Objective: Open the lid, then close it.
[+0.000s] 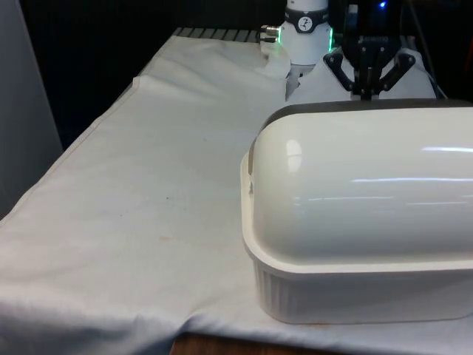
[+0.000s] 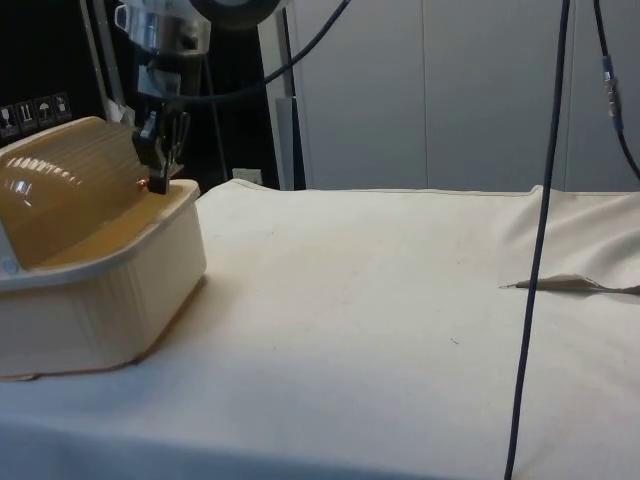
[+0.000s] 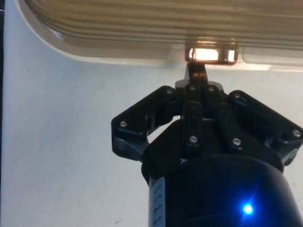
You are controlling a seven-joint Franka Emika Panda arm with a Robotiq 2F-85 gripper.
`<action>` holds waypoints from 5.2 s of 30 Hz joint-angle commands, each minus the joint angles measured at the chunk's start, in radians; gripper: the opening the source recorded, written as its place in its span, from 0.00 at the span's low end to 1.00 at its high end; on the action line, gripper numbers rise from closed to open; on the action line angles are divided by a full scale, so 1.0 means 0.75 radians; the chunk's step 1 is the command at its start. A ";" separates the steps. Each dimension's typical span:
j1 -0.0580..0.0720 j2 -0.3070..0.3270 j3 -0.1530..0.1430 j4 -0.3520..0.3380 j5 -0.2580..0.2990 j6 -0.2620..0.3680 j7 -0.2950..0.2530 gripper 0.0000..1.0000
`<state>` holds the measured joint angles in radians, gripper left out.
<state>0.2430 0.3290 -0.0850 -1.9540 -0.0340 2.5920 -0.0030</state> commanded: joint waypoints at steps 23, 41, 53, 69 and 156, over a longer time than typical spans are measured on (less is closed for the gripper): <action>0.019 -0.009 -0.013 -0.020 -0.031 0.215 0.047 0.00; 0.024 -0.013 -0.016 -0.013 -0.032 0.359 0.047 0.00; 0.020 -0.035 -0.016 0.020 -0.032 0.359 0.039 0.00; 0.009 -0.039 -0.005 0.109 -0.015 0.341 0.017 0.00; -0.015 0.129 -0.004 0.471 0.003 0.135 0.013 1.00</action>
<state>0.2360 0.4190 -0.0910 -1.6050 -0.0370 2.6920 0.0110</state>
